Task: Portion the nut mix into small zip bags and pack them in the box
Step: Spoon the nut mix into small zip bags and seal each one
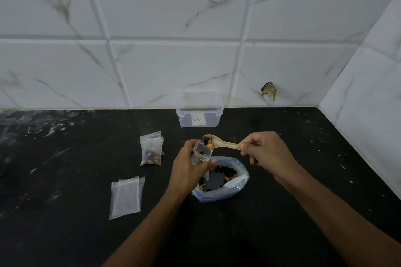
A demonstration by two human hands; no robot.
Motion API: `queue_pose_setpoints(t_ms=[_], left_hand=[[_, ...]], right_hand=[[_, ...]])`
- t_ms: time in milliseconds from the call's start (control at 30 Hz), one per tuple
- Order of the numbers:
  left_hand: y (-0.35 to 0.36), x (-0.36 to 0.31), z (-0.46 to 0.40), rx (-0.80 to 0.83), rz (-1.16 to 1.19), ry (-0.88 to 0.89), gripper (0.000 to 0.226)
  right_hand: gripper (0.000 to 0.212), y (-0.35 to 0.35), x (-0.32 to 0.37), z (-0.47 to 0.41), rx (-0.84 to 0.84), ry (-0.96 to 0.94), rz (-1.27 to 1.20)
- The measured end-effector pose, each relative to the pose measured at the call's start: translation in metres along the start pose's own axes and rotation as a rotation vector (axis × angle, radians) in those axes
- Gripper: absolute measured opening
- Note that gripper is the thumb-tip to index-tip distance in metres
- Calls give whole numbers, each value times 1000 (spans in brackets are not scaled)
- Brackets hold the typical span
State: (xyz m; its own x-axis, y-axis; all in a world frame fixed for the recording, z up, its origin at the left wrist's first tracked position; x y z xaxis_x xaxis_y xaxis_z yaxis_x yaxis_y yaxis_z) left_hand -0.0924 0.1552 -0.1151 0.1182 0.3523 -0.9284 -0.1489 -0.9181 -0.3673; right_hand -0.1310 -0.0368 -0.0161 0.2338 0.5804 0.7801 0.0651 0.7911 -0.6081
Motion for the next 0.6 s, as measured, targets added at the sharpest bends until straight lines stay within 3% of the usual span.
queue_pose_setpoints(t_ms=[267, 367, 600], left_hand=[[7, 6, -2, -12, 27, 17, 48], [11, 6, -2, 9, 41, 32, 49], [15, 8, 0, 35, 40, 43, 56]], right_hand=[[11, 33, 23, 30, -126, -531, 632], [36, 41, 28, 37, -110, -614, 769], [38, 45, 34, 38, -40, -681, 792]])
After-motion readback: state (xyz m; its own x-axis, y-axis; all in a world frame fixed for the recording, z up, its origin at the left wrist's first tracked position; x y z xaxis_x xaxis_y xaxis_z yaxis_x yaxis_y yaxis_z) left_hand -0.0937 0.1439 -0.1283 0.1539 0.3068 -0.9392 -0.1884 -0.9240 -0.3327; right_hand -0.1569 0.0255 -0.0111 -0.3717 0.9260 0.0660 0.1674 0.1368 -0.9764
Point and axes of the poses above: each hand's wrist, its own z-axis away from the middle knuckle, its own y-axis out of the palm, x = y × z, the point moved 4 cm from there along -z, towards the middle knuckle, and after that the axes turned 1 degree about -z, right-handed, at the moved point
